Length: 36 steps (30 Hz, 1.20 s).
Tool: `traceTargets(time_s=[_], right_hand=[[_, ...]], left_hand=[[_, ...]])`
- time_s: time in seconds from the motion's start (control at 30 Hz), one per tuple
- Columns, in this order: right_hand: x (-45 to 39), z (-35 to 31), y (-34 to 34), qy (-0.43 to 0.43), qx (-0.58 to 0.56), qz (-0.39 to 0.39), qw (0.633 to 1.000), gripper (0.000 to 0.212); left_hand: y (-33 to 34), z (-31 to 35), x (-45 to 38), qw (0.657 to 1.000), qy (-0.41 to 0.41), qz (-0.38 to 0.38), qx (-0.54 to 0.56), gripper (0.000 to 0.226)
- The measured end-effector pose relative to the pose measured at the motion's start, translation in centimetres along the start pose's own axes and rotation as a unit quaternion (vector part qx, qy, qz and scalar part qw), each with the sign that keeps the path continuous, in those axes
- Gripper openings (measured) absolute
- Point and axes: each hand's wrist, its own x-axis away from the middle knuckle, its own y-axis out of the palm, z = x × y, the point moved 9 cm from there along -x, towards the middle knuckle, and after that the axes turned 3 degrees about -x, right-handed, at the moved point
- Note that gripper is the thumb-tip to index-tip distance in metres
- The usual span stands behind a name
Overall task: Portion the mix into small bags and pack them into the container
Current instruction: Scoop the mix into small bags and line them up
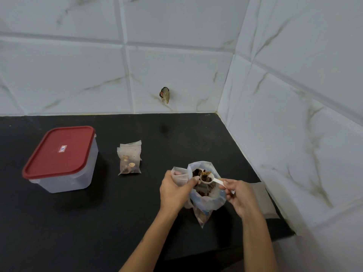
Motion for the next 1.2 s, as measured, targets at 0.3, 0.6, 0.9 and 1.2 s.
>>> traceTargets(time_s=[0.3, 0.6, 0.9, 1.2], right_hand=[[6.9, -8.0, 0.7, -0.175, 0.033, 0.028, 0.984, 0.023], [12.0, -11.3, 4.8, -0.402, 0.387, 0.077, 0.826, 0.025], [13.5, -12.3, 5.7, -0.462, 0.392, 0.115, 0.787, 0.022], [13.6, -12.1, 5.6, -0.458, 0.331, 0.113, 0.817, 0.021]], left_hand=[[1.0, 6.7, 1.5, 0.976, 0.146, -0.006, -0.159, 0.035], [1.5, 7.6, 1.2, 0.983, 0.141, -0.003, -0.115, 0.034], [1.4, 7.7, 0.7, 0.986, 0.143, -0.009, -0.083, 0.038], [1.0, 7.9, 0.5, 0.984, 0.165, -0.01, -0.062, 0.037]])
